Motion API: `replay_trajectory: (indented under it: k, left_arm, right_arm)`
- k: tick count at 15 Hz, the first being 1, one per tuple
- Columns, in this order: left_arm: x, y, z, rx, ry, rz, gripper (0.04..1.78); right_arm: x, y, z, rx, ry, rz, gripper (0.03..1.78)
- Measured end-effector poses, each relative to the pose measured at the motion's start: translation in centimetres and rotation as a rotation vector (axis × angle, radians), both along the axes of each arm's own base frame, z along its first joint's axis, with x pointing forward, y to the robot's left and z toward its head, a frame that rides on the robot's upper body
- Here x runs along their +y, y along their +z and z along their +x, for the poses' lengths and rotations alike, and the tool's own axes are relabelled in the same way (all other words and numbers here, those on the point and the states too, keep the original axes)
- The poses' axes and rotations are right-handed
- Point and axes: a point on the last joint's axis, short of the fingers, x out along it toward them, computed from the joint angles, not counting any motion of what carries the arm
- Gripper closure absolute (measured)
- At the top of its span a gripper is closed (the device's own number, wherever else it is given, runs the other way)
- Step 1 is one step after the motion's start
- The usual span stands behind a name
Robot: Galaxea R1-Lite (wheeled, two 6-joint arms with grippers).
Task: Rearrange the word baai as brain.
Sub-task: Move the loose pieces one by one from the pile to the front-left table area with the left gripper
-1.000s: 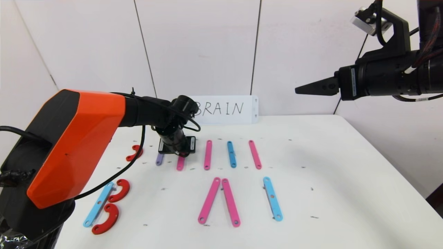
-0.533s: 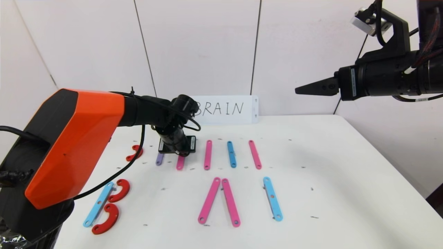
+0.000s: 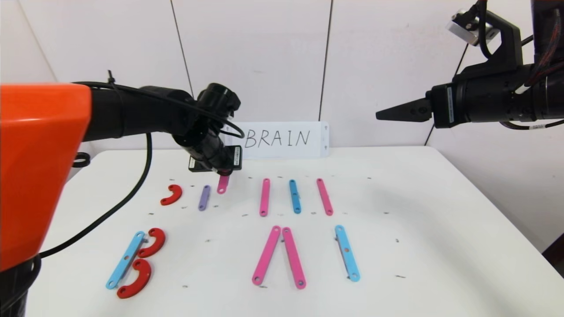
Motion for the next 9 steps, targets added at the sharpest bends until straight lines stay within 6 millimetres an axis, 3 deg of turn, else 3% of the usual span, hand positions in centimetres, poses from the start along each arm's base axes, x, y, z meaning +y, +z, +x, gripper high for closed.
replay_trajectory:
  k: [4,7,9]
  left_arm:
    - [1.4,4.3,-3.4,-0.031,-0.024,0.004,1.53]
    - [2.0,5.5,-5.8,-0.002,-0.035,0.013,1.53]
    - [2.4,5.2,-7.3,0.026,-0.043,0.026,1.53]
  right_arm:
    - [0.0,0.0,0.0,0.001,0.0,0.0,0.07]
    - [0.0,0.0,0.0,0.001,0.0,0.0,0.07]
    - [0.0,0.0,-0.1,0.002,0.005,0.002,0.07]
